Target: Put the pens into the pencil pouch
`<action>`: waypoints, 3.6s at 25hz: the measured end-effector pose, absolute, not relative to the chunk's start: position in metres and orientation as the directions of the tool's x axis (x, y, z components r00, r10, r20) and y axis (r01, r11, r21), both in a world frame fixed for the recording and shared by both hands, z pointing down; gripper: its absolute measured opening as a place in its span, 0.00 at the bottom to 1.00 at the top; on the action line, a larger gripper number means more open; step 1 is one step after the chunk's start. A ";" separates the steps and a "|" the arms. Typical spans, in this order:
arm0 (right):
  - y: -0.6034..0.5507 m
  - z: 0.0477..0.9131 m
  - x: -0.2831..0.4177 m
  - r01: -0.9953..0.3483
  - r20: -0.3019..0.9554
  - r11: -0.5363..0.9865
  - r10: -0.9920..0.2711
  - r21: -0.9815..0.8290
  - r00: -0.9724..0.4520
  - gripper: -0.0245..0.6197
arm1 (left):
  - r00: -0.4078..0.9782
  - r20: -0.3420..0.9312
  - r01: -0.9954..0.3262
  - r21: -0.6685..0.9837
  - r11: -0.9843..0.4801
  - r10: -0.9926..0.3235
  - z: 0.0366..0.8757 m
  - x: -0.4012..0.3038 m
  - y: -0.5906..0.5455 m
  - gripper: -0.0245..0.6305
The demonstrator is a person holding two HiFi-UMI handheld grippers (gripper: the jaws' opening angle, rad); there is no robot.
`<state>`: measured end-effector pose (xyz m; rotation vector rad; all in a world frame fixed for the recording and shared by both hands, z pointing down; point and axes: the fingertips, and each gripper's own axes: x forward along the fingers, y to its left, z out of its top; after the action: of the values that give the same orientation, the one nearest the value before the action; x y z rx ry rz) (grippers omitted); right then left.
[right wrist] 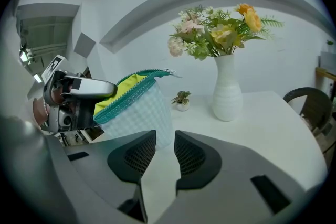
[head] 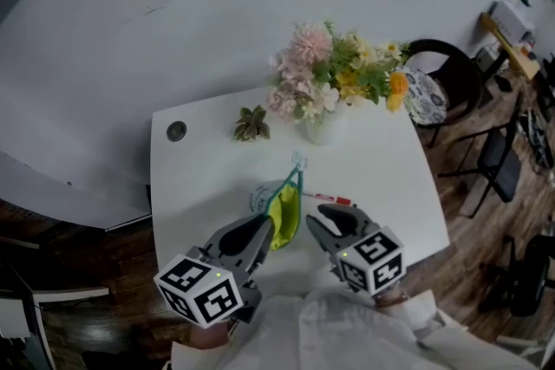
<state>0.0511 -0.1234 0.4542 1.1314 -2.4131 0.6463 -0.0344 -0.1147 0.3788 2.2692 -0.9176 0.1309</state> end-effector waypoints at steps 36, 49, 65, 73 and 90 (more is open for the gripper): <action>-0.179 0.566 0.042 -0.484 0.855 0.858 -0.374 0.172 -0.359 0.21 | 0.708 0.269 -0.621 0.679 -0.392 -0.653 0.402 -0.079 -0.108 0.08; -0.172 0.564 0.041 -0.423 0.870 0.882 -0.366 0.210 -0.331 0.14 | 0.716 0.249 -0.603 0.692 -0.398 -0.652 0.406 -0.077 -0.109 0.08; -0.155 0.400 -0.012 -0.582 0.540 0.806 -0.539 0.109 -0.646 0.14 | 0.728 0.241 -0.592 0.693 -0.411 -0.642 0.410 -0.080 -0.107 0.08; -0.152 0.328 -0.039 -0.588 0.287 0.809 -0.563 0.000 -0.775 0.14 | 0.733 0.234 -0.596 0.672 -0.438 -0.639 0.408 -0.077 -0.105 0.08; -0.141 0.244 -0.057 -0.484 -0.216 0.869 -0.494 -0.101 -0.842 0.14 | 0.732 0.244 -0.603 0.665 -0.440 -0.636 0.409 -0.075 -0.101 0.08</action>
<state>-0.0567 -0.1413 0.2439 0.8670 -3.2644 0.0731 -0.0754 -0.1007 0.4085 2.1628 -0.9314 -0.0545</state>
